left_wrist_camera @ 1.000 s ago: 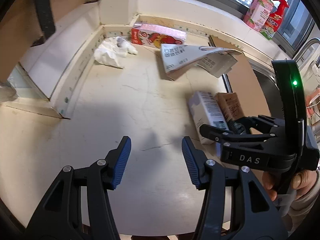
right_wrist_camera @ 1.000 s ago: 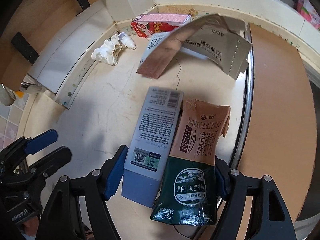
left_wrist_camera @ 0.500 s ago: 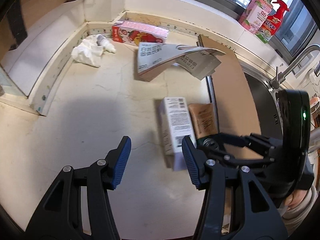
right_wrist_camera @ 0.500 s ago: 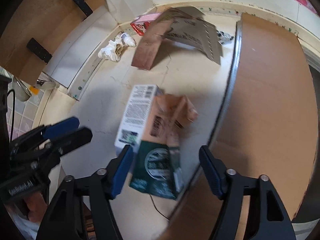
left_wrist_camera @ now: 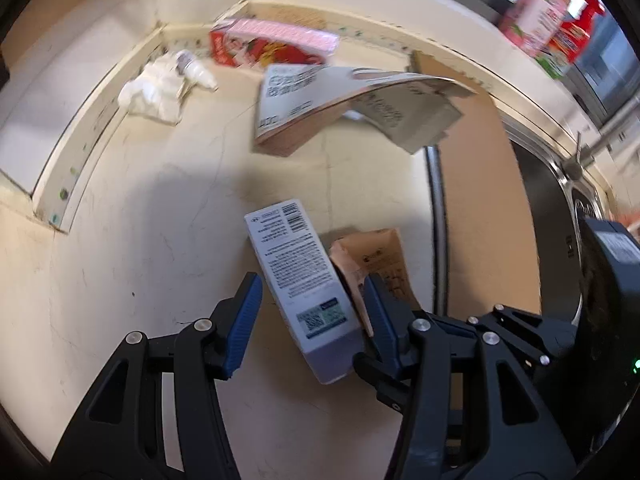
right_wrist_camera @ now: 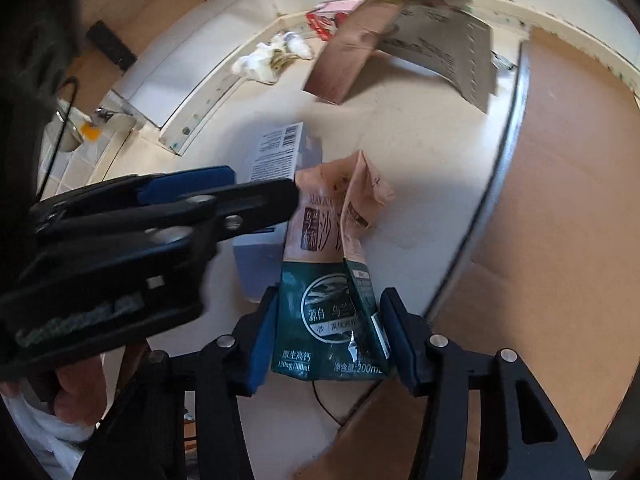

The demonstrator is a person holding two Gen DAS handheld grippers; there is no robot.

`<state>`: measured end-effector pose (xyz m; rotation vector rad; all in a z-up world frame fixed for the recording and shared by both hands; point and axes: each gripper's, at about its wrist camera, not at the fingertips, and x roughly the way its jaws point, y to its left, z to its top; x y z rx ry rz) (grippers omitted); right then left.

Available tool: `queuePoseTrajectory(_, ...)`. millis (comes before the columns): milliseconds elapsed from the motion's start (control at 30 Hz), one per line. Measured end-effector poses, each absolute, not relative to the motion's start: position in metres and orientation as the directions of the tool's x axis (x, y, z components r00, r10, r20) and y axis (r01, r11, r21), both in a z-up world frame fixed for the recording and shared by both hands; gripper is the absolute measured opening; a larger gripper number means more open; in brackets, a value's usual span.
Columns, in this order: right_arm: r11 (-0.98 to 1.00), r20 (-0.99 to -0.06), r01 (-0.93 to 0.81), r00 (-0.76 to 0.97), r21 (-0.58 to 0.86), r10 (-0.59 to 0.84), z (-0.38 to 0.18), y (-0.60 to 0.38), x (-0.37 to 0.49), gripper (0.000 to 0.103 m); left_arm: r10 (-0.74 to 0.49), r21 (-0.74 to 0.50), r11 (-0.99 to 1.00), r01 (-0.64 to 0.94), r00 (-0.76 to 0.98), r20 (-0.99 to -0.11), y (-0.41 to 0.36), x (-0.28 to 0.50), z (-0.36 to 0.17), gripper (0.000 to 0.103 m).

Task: Collect trash
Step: 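Grasp the white-blue milk carton with the left tool while the right tool holds the pouch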

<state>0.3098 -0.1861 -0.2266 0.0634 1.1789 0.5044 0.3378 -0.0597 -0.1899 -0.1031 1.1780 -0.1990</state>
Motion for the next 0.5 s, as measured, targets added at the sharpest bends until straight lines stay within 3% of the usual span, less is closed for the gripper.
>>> queuePoseTrajectory(500, 0.897, -0.816, -0.243, 0.376, 0.37, 0.438, -0.211, -0.217, 0.331, 0.048, -0.225, -0.234, 0.972, 0.015, 0.342, -0.913, -0.043, 0.354, -0.2, 0.051)
